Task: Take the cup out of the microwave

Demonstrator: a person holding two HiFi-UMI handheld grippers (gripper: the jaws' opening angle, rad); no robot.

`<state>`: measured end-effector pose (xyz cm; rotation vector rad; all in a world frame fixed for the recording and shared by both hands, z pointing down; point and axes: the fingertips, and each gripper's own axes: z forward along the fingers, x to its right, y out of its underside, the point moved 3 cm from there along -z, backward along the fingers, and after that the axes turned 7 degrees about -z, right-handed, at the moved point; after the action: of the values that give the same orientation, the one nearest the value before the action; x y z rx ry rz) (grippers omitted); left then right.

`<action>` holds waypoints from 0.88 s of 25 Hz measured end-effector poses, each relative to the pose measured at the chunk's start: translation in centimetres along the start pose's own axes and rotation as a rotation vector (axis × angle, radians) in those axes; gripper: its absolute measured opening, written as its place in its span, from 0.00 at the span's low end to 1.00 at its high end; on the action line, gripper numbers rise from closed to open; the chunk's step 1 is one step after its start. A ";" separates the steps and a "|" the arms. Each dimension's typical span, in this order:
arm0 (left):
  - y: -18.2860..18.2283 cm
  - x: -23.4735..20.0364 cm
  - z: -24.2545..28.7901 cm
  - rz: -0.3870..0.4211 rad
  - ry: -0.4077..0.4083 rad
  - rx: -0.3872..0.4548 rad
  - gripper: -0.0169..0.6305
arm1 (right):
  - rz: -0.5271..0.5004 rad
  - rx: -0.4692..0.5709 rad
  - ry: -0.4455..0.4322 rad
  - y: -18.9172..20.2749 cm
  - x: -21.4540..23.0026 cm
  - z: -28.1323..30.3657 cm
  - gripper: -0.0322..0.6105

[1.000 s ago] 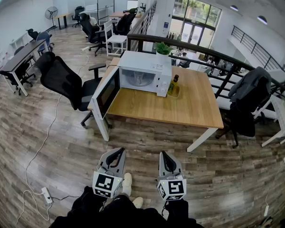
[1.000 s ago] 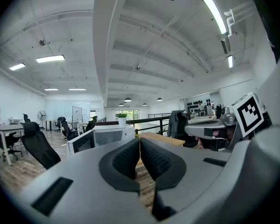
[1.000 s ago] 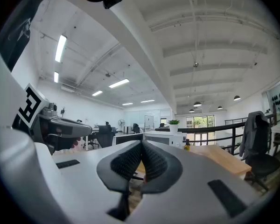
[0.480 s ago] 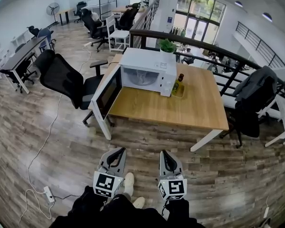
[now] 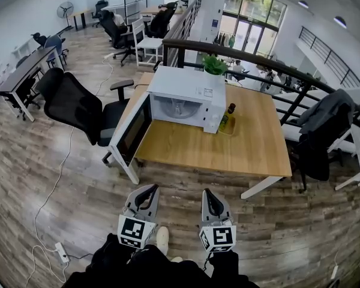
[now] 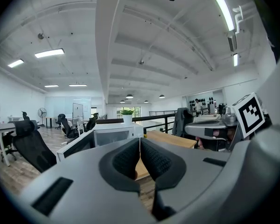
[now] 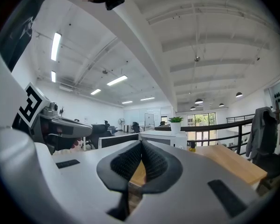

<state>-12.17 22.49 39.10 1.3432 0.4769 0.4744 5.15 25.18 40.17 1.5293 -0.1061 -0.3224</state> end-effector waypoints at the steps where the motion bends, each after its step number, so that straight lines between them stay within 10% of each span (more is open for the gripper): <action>1: -0.3 -0.5 0.8 0.001 0.004 0.001 0.07 | -0.002 0.000 0.005 -0.2 0.3 0.8 0.07; 22: -2.8 -9.5 11.4 0.008 0.077 0.025 0.07 | -0.009 0.006 0.079 -1.0 2.7 13.5 0.07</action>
<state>-13.14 7.38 38.67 1.3546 0.5425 0.5291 3.98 11.43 39.42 1.5473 -0.0375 -0.2686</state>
